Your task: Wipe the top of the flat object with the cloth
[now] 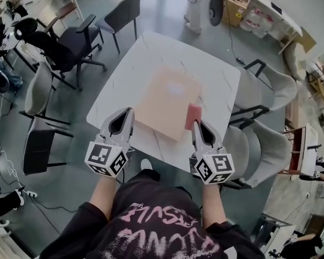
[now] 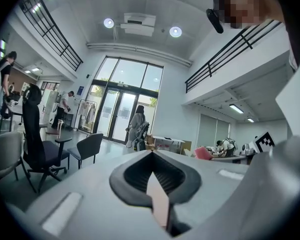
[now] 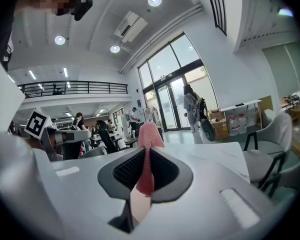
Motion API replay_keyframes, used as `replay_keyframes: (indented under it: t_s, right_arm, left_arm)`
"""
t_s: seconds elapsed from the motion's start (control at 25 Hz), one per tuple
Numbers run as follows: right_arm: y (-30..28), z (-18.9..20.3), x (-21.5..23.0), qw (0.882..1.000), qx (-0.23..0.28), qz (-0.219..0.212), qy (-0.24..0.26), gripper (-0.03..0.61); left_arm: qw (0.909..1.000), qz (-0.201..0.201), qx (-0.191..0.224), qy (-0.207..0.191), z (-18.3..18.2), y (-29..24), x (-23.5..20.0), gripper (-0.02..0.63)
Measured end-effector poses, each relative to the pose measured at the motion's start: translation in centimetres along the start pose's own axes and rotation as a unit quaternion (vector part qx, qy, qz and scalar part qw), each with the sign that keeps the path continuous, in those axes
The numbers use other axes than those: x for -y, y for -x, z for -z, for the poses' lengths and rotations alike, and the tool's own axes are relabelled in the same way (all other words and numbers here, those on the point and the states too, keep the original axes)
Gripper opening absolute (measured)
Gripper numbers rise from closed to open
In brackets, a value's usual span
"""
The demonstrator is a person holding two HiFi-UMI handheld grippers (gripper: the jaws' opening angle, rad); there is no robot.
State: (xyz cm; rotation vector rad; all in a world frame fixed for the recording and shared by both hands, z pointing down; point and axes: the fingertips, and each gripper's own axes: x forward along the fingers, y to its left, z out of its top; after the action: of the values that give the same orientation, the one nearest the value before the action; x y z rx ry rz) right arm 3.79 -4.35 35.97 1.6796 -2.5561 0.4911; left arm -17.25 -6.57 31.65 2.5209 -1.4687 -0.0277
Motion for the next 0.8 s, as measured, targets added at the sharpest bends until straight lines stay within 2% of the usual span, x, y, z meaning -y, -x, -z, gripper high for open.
replay_keyframes:
  t_s: [0.32, 0.8]
  right_arm:
    - [-2.0, -0.4, -1.0, 1.0, 0.011, 0.026, -0.005, 0.049]
    - [-2.4, -1.2, -0.5, 0.998, 0.012, 0.056, -0.016, 0.049]
  left_arm:
    - [0.9996, 0.029, -0.001, -0.007, -1.0, -1.6, -2.3, 0.0]
    - [0.9985, 0.055, -0.004, -0.007, -1.5, -3.1, -2.6, 0.0]
